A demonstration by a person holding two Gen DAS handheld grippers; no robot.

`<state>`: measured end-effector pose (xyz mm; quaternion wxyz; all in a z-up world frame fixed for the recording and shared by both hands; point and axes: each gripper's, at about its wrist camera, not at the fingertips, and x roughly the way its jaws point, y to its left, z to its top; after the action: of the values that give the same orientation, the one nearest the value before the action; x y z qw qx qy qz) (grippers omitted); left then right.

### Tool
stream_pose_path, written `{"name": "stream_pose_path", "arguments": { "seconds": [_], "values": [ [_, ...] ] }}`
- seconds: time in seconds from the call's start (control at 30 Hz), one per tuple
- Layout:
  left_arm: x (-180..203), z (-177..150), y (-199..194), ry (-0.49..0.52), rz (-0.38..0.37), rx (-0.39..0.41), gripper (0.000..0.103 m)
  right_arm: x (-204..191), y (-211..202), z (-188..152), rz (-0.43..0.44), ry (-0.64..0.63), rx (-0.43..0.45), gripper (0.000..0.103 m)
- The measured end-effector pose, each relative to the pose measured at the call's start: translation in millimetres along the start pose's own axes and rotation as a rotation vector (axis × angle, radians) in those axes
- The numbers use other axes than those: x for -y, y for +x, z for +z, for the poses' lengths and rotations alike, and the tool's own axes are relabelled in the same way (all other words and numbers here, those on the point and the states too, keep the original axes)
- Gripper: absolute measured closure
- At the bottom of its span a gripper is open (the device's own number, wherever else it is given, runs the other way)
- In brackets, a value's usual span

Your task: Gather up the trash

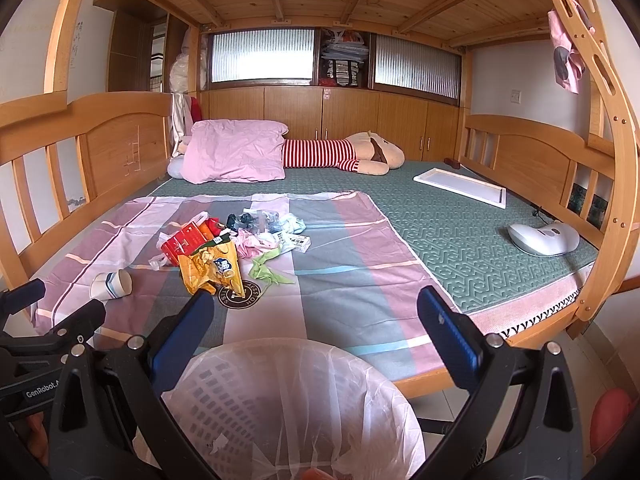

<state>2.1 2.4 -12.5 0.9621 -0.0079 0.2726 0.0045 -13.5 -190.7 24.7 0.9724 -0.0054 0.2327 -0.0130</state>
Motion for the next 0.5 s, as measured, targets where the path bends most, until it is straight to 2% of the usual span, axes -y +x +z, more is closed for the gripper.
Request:
{"name": "stream_pose_path", "arguments": {
  "seconds": [0.5],
  "values": [
    [2.6,-5.4,1.1,0.002,0.001,-0.003,0.003,2.5,0.6,-3.0,0.0,0.008,-0.006,0.003]
  ]
}}
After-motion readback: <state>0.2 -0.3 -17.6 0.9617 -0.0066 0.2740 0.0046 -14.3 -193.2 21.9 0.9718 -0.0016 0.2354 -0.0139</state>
